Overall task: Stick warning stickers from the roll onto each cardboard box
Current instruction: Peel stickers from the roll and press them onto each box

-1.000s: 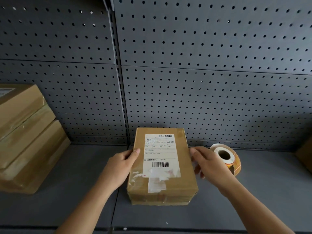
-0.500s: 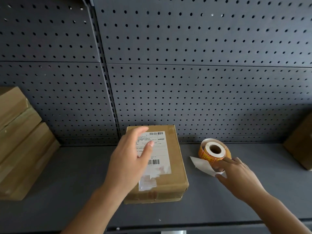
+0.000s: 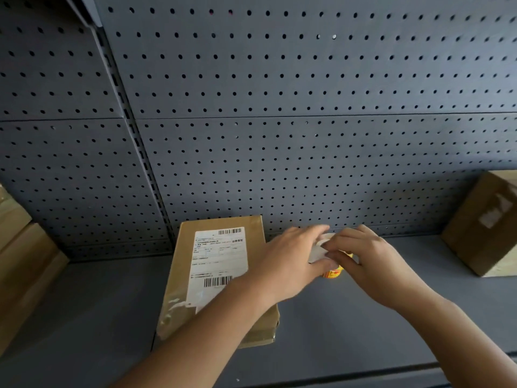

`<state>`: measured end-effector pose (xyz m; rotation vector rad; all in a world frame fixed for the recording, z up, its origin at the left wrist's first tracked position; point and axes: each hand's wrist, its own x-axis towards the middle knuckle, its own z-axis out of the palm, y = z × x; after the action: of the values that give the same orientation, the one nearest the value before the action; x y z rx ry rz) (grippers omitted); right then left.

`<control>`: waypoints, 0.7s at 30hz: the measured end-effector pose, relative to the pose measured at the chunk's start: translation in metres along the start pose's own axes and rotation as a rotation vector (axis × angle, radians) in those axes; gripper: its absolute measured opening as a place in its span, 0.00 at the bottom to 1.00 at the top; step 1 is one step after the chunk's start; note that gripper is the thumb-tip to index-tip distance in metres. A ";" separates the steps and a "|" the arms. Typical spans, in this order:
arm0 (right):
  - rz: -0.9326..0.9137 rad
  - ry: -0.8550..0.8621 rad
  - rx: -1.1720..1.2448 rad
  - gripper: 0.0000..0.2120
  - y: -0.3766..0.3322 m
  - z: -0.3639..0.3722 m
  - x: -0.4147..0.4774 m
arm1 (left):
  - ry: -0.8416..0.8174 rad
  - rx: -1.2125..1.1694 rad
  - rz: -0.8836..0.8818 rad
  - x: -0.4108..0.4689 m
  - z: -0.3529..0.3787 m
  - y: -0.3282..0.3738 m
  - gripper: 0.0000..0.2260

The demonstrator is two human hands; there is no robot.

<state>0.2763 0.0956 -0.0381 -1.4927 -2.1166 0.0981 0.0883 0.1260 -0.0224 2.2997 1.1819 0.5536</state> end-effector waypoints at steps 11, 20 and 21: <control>0.556 0.179 0.462 0.11 0.006 -0.010 0.009 | 0.223 -0.659 -0.362 0.016 0.001 0.003 0.07; 0.801 0.071 1.355 0.14 -0.005 0.004 0.015 | 0.152 -0.945 -0.444 0.001 0.000 0.011 0.09; 0.786 0.081 1.389 0.13 -0.008 0.002 0.019 | 0.114 -0.948 -0.426 -0.003 0.000 0.013 0.09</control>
<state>0.2644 0.1096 -0.0299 -1.1733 -0.7579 1.3976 0.0949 0.1172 -0.0149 1.1987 1.0796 0.8481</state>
